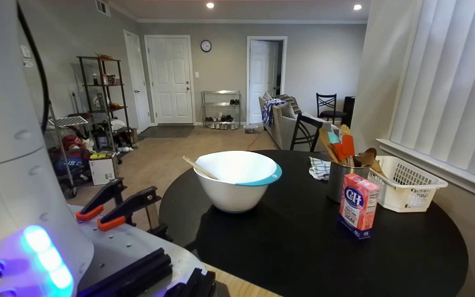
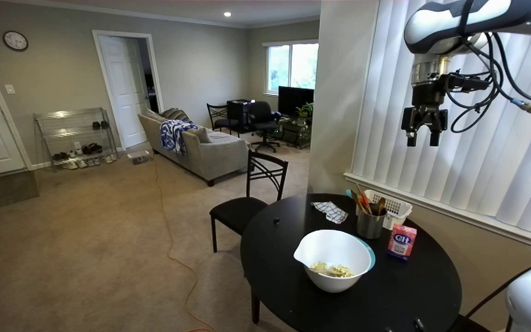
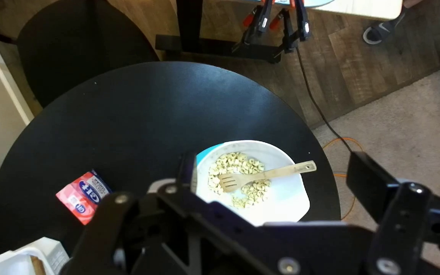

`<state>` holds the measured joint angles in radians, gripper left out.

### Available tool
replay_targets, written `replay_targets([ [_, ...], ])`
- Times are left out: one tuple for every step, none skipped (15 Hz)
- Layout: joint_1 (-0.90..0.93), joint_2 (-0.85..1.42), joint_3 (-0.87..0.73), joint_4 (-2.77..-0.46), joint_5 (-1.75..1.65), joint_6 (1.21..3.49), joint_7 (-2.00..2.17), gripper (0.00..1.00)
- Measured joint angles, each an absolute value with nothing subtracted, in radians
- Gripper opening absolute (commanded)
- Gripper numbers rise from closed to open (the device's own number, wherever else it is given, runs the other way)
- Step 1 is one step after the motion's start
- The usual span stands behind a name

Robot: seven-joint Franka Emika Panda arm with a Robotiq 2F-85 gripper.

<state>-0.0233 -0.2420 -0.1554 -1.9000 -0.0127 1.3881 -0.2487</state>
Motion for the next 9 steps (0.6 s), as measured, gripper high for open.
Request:
replay_targets([
  [-0.019,-0.233,-0.139,-1.904,-0.013,1.413,-0.249,1.00],
  [-0.010,-0.221,-0.121,-1.911,-0.013,1.444,-0.249,1.00],
  [0.002,-0.207,-0.102,-1.920,-0.013,1.484,-0.254,1.00],
  [0.013,-0.194,-0.086,-1.932,-0.013,1.527,-0.263,1.00],
  [0.022,-0.182,-0.072,-1.945,-0.013,1.572,-0.272,1.00],
  [0.029,-0.169,-0.059,-1.959,-0.015,1.618,-0.279,1.00],
  [0.033,-0.158,-0.049,-1.974,-0.019,1.662,-0.283,1.00],
  [0.033,-0.147,-0.040,-1.990,-0.030,1.707,-0.285,1.00],
  [0.033,-0.137,-0.033,-2.007,-0.049,1.753,-0.286,1.00],
])
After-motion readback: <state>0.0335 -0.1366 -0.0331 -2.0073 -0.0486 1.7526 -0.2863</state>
